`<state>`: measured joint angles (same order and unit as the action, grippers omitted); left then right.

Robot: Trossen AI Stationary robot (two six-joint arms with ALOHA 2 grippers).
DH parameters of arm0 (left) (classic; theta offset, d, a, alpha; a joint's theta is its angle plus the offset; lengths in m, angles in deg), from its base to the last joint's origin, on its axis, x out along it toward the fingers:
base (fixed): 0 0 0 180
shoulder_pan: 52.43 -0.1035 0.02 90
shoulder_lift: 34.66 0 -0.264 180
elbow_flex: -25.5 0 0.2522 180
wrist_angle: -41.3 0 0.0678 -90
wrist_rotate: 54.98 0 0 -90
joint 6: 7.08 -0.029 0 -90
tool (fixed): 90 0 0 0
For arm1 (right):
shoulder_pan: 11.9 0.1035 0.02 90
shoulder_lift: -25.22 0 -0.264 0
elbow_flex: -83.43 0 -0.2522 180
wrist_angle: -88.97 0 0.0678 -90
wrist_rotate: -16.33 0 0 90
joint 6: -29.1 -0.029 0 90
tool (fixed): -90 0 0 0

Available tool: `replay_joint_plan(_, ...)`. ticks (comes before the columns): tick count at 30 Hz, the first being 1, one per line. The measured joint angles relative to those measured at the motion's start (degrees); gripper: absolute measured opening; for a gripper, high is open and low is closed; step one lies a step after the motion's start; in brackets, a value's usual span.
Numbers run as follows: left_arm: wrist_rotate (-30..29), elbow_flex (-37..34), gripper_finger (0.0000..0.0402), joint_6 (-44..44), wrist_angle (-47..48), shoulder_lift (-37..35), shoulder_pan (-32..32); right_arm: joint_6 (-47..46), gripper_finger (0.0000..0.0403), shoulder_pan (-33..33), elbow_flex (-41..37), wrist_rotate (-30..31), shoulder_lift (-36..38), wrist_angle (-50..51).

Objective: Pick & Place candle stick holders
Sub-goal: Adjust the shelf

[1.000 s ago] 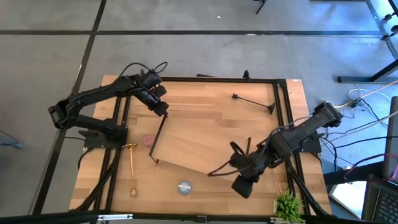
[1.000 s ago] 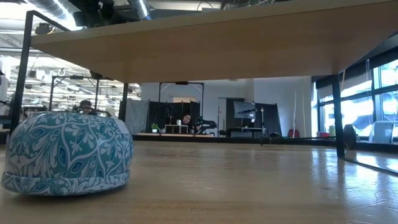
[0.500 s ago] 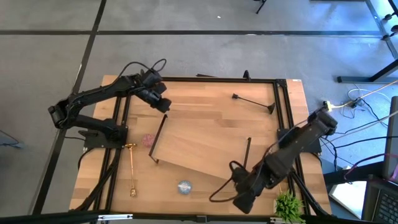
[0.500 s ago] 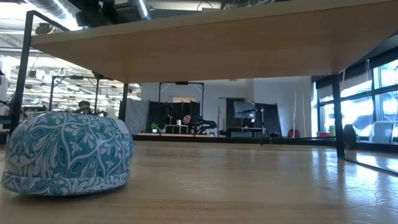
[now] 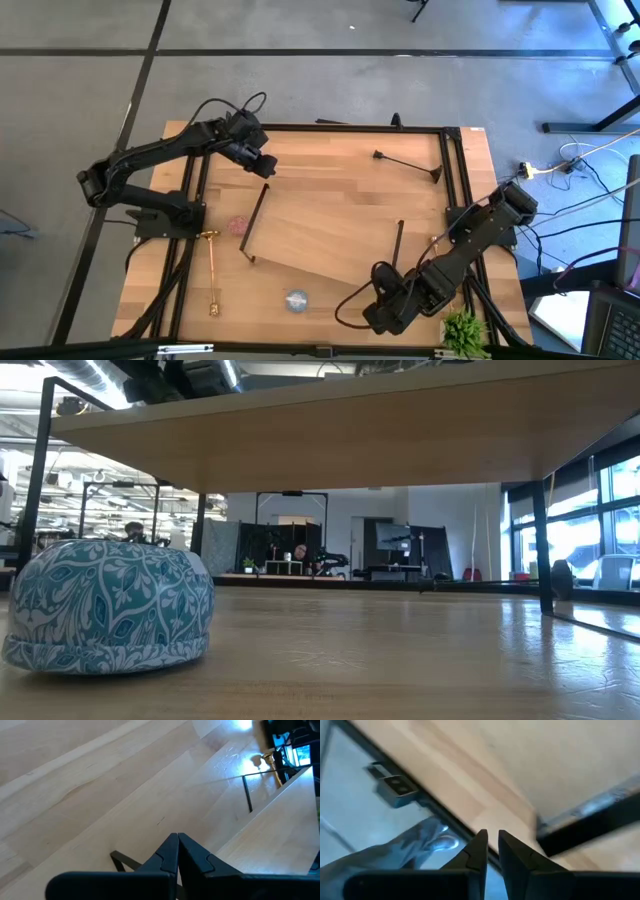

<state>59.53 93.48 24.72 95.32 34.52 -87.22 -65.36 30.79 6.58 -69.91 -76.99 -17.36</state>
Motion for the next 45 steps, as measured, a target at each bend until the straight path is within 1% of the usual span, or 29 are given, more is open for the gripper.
replay_joint_plan(4, -0.6, 0.0, 0.0002, 0.3, 0.0, -1.7, 0.0, -3.3, 0.0048, 0.3, 0.0, 2.0, 0.0, 3.1)
replay_joint_plan(7, -1.4, 0.0, 0.0002, 0.5, 0.2, -3.5, 0.0, -4.2, 0.0048, 0.3, 0.0, 2.2, 0.0, 5.5)
replay_joint_plan(15, -3.2, 0.0, 0.0002, 2.1, 2.1, -8.8, 0.2, -7.1, 0.0048, 0.3, 0.0, 5.3, 0.0, 6.5)
replay_joint_plan(20, -6.1, 0.0, 0.0002, 3.5, 3.4, -12.9, 1.5, -10.1, 0.0048, 0.3, 0.0, 8.1, 0.0, 7.4)
replay_joint_plan(24, -7.7, 0.0, 0.0002, 4.1, 7.9, -14.8, 2.3, -11.6, 0.0048, 0.2, 0.0, 9.1, 0.0, 7.7)
replay_joint_plan(28, -11.7, -0.5, 0.0002, 4.1, 14.5, -15.0, 3.7, -12.5, 0.0048, 0.2, 0.0, 9.7, 0.0, 8.3)
replay_joint_plan(32, -12.1, -3.7, 0.0002, 6.3, 15.6, -15.5, 6.1, -12.8, 0.0048, 0.1, 0.0, 10.0, 0.0, 8.7)
replay_joint_plan(34, -13.0, -5.4, 0.0002, 7.2, 14.9, -16.0, 7.8, -13.0, 0.0048, 0.1, 0.0, 9.9, 0.0, 8.9)
replay_joint_plan(37, -18.5, -7.8, 0.0002, 8.1, 12.6, -16.7, 9.7, -13.1, 0.0048, 0.1, 0.0, 10.0, 0.0, 9.1)
replay_joint_plan(39, -21.2, -9.1, 0.0002, 8.1, 9.1, -16.9, 9.6, -13.1, 0.0048, 0.1, 0.0, 10.0, 0.0, 9.2)
replay_joint_plan(41, -20.6, -10.9, 0.0002, 8.1, 3.3, -16.9, 8.7, -13.1, 0.0048, 0.1, 0.0, 10.0, 0.0, 9.2)
replay_joint_plan(43, -17.3, -12.8, 0.0002, 8.5, -2.3, -16.7, 7.7, -13.2, 0.0048, 0.1, 0.0, 10.0, 0.0, 9.4)
replay_joint_plan(45, -15.5, -14.5, 0.0002, 9.6, -6.4, -16.0, 7.3, -13.2, 0.0048, 0.1, 0.0, 10.1, 0.0, 9.5)
